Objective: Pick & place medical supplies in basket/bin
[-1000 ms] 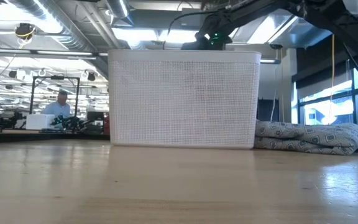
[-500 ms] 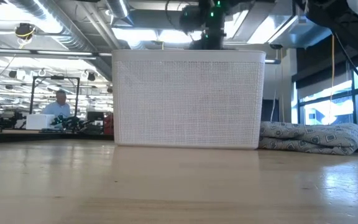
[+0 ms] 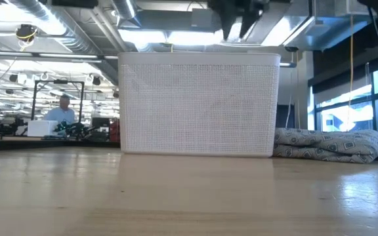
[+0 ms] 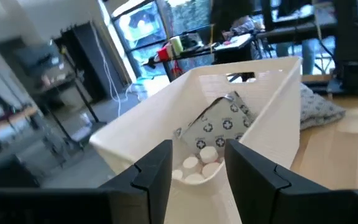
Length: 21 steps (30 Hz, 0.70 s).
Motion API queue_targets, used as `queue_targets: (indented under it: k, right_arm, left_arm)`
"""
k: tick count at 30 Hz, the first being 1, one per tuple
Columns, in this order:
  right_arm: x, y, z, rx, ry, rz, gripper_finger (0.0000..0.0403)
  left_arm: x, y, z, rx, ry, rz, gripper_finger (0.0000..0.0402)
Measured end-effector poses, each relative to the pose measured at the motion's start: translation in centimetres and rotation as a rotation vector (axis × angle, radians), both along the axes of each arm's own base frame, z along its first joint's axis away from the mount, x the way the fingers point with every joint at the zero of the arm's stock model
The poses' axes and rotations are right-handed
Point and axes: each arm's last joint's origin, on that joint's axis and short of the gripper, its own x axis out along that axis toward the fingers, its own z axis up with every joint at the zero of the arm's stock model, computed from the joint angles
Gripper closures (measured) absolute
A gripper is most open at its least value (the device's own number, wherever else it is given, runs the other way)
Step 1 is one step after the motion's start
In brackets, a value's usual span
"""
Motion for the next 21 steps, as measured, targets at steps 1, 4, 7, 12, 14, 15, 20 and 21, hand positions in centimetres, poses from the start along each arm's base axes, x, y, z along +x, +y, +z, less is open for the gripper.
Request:
queue_targets:
  k: [1,4,7,12,14,15,20,21]
  right_arm:
    - [0.1,1.3,0.2,-0.007,-0.006,0.032,0.0098]
    - [0.9,5.7,0.0,-0.007,0.008,0.158,0.0098]
    - [1.4,10.5,-1.2,0.0,0.06,0.297,0.0098]
    - [0.1,17.7,-3.9,-0.075,0.144,0.431,0.0098]
    - [-1.1,19.5,-5.3,-0.105,0.174,0.452,0.0098]
    - [-1.6,20.1,-5.9,-0.108,0.174,0.452,0.0098]
    - [-4.2,21.1,-7.7,-0.038,0.068,0.422,0.0098]
    - [-4.5,21.1,-7.8,0.003,0.035,0.43,0.0098]
  left_arm:
    - [-0.5,0.4,0.0,-0.025,-0.016,0.01,0.0261]
    - [-1.9,1.8,-0.4,-0.098,-0.057,0.05,0.0261]
    - [-3.2,2.9,-0.7,-0.161,-0.086,0.074,0.0261]
    - [-5.0,4.1,-1.1,-0.229,-0.131,0.103,0.0261]
    - [-5.4,4.3,-1.4,-0.241,-0.147,0.108,0.0261]
    - [-5.5,4.4,-1.7,-0.24,-0.149,0.111,0.0261]
    - [-5.9,4.6,-3.1,-0.264,-0.172,0.119,0.0261]
    - [-6.0,4.7,-3.4,-0.269,-0.177,0.12,0.0261]
